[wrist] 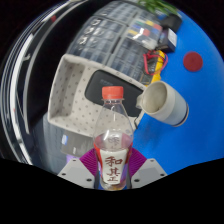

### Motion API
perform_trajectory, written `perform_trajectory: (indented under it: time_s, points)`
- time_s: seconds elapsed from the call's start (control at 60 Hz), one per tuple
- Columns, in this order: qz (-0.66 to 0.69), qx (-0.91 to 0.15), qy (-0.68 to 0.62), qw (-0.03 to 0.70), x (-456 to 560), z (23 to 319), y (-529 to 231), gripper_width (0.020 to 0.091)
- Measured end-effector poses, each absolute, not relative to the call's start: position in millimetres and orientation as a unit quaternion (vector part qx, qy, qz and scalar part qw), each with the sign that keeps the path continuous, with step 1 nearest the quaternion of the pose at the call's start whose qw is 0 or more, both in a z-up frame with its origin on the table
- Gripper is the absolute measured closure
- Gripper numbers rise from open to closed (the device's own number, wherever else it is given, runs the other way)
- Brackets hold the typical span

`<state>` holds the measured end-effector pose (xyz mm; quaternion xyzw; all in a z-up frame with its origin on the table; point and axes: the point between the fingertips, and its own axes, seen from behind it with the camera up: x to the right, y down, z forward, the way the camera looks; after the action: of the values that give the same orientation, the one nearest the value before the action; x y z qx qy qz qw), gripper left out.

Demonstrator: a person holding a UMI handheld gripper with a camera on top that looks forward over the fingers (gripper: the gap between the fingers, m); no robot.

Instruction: Pour water

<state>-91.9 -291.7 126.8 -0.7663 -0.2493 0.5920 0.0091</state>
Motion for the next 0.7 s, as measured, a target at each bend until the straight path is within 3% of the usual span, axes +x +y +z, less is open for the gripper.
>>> perform_trajectory:
  time_s: [0.183,0.367,0.533,0.7]
  points:
    - [0.610,-0.778,-0.117,-0.094,-113,147,-289,0.0737]
    - [0.601,-0.779,-0.011,-0.178,-126,147,-286,0.0736]
    - [0.591,-0.780,0.008,-0.208,-129,142,-289,0.0739]
    - [0.589,-0.785,-0.013,-0.189,-125,142,-282,0.0737]
